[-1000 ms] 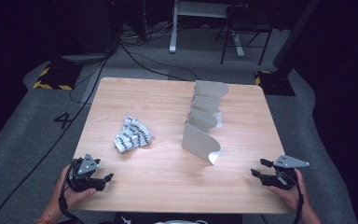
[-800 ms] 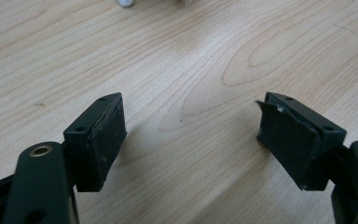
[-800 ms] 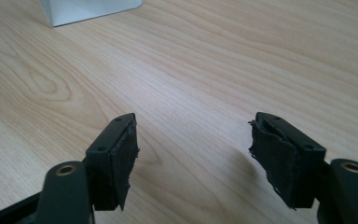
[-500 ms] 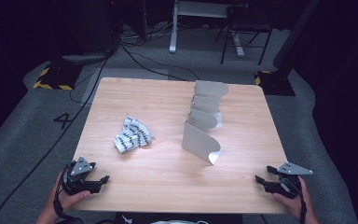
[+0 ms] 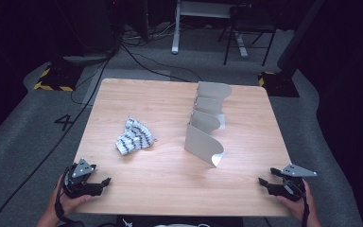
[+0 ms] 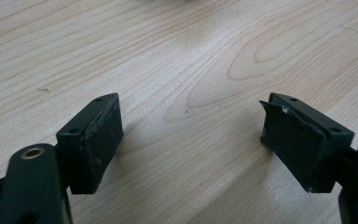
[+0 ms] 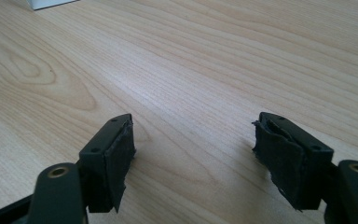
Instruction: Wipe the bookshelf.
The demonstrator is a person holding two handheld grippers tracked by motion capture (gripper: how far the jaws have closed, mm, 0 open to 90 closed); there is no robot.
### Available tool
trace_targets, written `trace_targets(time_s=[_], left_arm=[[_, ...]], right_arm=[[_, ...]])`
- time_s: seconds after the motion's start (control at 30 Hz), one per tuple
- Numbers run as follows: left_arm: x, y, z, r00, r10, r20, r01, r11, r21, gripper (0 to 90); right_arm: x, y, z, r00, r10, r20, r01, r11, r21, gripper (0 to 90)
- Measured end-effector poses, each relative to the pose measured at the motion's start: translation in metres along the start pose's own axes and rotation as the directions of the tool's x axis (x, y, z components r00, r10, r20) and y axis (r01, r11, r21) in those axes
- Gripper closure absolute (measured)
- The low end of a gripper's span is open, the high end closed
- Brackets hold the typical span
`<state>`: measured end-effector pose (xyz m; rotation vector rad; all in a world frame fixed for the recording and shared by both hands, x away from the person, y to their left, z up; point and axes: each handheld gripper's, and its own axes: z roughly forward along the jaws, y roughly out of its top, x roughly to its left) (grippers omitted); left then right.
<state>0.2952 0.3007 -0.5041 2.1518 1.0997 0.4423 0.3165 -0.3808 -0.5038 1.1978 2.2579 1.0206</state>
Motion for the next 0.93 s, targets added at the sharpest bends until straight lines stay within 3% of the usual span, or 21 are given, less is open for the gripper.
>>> trace_targets(time_s=[0.93], left_arm=[[0.0015,0.0004,0.0008,0.9998,-0.018,-0.006,0.018,0.9998,-0.003,20.4]], right_arm=[[-0.0002,0.0011,0.0012,1.0000,0.002,0.003,-0.002,1.000,0.000,28.5]])
